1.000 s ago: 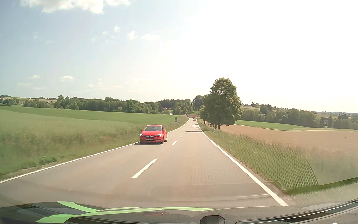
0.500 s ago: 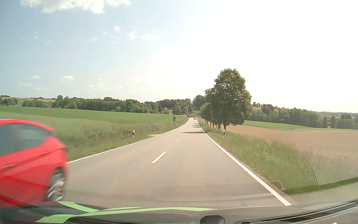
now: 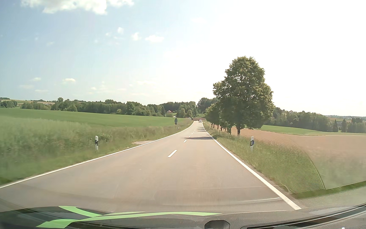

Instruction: Follow the waypoints while adhering to traffic rules and regulations

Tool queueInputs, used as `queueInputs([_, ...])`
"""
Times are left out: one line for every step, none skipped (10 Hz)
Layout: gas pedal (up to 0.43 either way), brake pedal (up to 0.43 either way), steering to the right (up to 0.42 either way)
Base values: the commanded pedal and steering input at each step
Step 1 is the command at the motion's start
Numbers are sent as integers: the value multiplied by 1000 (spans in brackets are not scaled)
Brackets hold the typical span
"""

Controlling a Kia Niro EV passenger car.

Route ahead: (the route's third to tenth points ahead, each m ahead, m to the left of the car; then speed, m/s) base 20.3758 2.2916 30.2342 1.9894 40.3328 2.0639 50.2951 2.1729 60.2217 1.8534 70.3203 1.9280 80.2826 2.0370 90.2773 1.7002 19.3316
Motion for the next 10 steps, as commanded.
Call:
queueInputs([138, 0, 0])
queueInputs([138, 0, 0])
queueInputs([138, 0, 0])
queueInputs([138, 0, 0])
queueInputs([138, 0, 0])
queueInputs([138, 0, 0])
queueInputs([138, 0, 1])
queueInputs([138, 0, 1])
queueInputs([138, 0, 1])
queueInputs([138, 0, 2])
